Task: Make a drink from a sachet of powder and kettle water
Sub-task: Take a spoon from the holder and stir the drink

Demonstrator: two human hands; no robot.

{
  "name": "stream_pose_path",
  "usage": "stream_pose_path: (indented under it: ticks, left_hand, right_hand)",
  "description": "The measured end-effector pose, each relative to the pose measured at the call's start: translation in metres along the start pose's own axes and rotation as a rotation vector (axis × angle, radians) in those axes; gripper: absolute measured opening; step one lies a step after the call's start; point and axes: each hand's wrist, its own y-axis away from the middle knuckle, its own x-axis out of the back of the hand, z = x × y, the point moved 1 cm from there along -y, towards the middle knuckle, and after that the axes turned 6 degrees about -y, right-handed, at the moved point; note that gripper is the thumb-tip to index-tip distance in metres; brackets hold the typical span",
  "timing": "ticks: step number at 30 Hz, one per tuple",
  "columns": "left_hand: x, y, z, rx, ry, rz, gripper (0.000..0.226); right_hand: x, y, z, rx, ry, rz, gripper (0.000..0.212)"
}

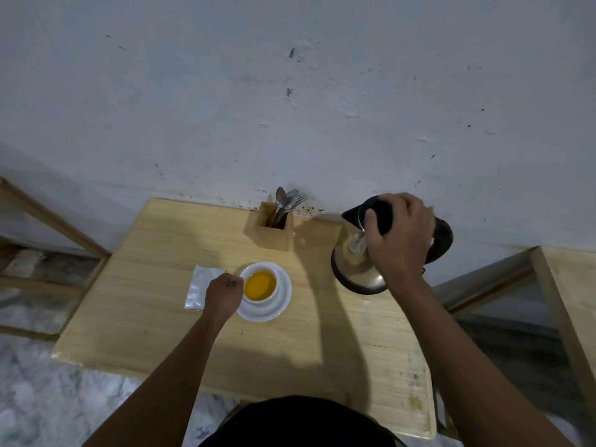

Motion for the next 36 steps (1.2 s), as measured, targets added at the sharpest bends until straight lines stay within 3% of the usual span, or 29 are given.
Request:
stream_pose_path:
  ticks: [2, 4, 8, 11, 16, 21, 30, 32, 36]
  left_hand:
    - [0.006, -0.008, -0.004, 0.005, 0.019, -0.072, 0.031]
    - [0.012, -0.012, -0.005, 0.015, 0.070, -0.144, 0.025]
    - [0.028, -0.014, 0.000, 0.000, 0.087, -0.308, 0.013]
    - [0.037, -0.015, 0.002, -0.023, 0.060, -0.384, 0.013]
    - [0.044, -0.022, 0.003, -0.067, 0.015, -0.449, 0.012]
    - [0.047, -0.029, 0.000, -0.118, -0.030, -0.500, 0.020]
    - [0.052, -0.035, -0.002, -0.154, -0.053, -0.551, 0.020]
    - [0.052, -0.034, -0.001, -0.151, -0.045, -0.543, 0.018]
    - [0.051, -0.032, -0.002, -0.147, -0.012, -0.540, 0.013]
  right_hand:
    - [-0.017, 0.005, -0.029, 0.187, -0.061, -0.012, 0.021]
    - [-0.036, 0.007, -0.055, 0.237, -0.140, -0.118, 0.016]
    - [-0.087, 0.002, -0.082, -0.085, -0.176, -0.545, 0.024]
    - [-0.126, -0.012, -0.080, -0.289, -0.174, -0.696, 0.030]
    - [-0.170, -0.036, -0.073, -0.397, 0.033, -0.695, 0.046]
    - [-0.193, -0.051, -0.069, -0.451, 0.143, -0.731, 0.040]
    - [-0.198, -0.047, -0.071, -0.470, 0.054, -0.656, 0.034]
    - [-0.195, -0.042, -0.072, -0.462, 0.014, -0.629, 0.021]
    - [-0.183, -0.031, -0.080, -0.486, -0.228, -0.441, 0.012]
